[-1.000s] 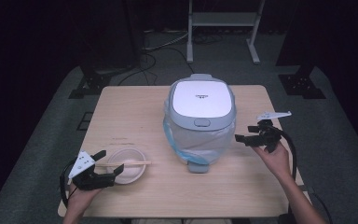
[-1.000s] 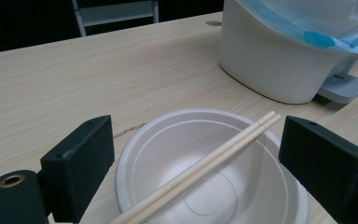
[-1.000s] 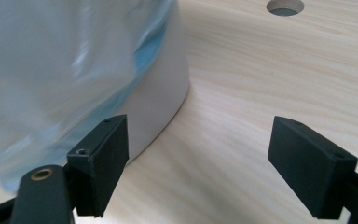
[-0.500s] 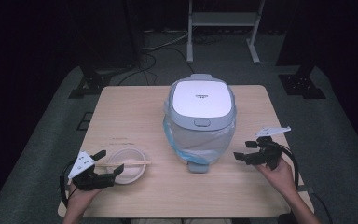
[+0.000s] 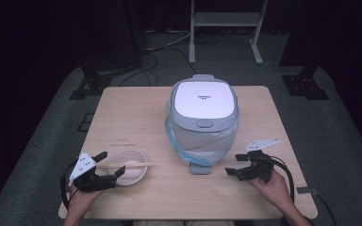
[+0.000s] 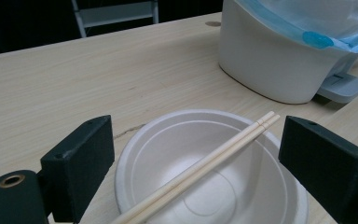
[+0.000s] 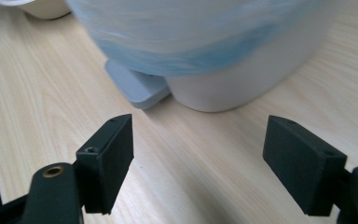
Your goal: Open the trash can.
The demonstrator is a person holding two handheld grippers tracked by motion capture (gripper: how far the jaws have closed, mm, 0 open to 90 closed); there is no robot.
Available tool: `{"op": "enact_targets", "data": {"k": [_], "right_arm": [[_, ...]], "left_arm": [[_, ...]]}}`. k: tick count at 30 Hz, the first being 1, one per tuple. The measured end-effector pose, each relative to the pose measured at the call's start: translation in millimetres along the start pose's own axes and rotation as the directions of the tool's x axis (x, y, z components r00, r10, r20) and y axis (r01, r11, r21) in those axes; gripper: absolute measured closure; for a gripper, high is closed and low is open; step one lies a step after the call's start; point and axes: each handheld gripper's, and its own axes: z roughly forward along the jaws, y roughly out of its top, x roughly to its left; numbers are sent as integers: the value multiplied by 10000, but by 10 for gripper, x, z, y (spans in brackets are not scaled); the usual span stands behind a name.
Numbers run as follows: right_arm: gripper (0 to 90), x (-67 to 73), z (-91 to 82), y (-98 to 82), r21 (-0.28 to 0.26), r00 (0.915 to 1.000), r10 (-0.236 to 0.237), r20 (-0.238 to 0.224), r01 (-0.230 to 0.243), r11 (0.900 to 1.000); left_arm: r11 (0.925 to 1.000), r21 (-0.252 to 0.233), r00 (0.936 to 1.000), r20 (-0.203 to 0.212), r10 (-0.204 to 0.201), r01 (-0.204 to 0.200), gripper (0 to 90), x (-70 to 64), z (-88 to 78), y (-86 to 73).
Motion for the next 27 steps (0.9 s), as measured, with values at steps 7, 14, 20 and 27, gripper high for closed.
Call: {"op": "enact_targets", "data": {"k": [7, 14, 20, 27], "right_arm": [[368, 212, 138, 46, 5, 9967, -666, -474, 667, 9978], [540, 369, 285, 108, -64, 9900, -1198, -742, 1197, 9928], [742, 434, 405, 138, -70, 9843, -1401, -1069, 1402, 9901], [894, 506, 528, 197, -109, 9781, -1984, -636, 1981, 9801]], "left_arm": [[10000, -35, 10000, -4, 0, 0, 96, 7, -5, -1], [10000, -51, 10000, -13, 15, -15, 96, 18, -16, 0], [10000, -70, 10000, 3, -19, 19, 96, 18, -17, -3], [10000, -74, 10000, 26, -20, 20, 96, 15, -15, -4]]}}
